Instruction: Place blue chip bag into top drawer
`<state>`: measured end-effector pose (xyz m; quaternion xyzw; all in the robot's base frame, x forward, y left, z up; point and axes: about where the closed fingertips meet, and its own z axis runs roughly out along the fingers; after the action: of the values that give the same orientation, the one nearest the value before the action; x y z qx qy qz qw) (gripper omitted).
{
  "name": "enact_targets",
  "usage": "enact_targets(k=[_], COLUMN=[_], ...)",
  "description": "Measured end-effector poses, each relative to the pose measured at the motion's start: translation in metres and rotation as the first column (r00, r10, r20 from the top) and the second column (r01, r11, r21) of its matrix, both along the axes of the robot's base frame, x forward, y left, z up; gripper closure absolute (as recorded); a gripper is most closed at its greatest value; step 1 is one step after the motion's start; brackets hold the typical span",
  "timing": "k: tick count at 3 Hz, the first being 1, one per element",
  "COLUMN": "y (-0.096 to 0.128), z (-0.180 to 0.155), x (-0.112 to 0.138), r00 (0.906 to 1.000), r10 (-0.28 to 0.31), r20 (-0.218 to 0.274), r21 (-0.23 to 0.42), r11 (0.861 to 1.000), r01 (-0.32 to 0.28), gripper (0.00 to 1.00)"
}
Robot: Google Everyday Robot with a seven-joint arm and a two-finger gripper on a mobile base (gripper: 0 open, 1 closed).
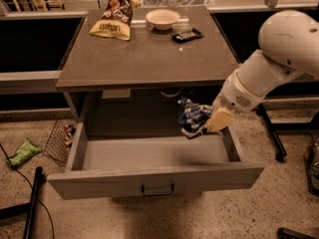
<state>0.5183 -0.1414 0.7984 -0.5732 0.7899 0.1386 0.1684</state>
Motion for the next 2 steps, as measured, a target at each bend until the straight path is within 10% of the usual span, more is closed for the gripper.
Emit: enact_targets(k=[2], y=[-0.029], z=[-0.068], x=[-0.002], r00=[0.9946], r10=[-0.075], r20=[-0.072], r21=[-0.055], r11=[0.996], r01=[0.071], gripper=[0.59])
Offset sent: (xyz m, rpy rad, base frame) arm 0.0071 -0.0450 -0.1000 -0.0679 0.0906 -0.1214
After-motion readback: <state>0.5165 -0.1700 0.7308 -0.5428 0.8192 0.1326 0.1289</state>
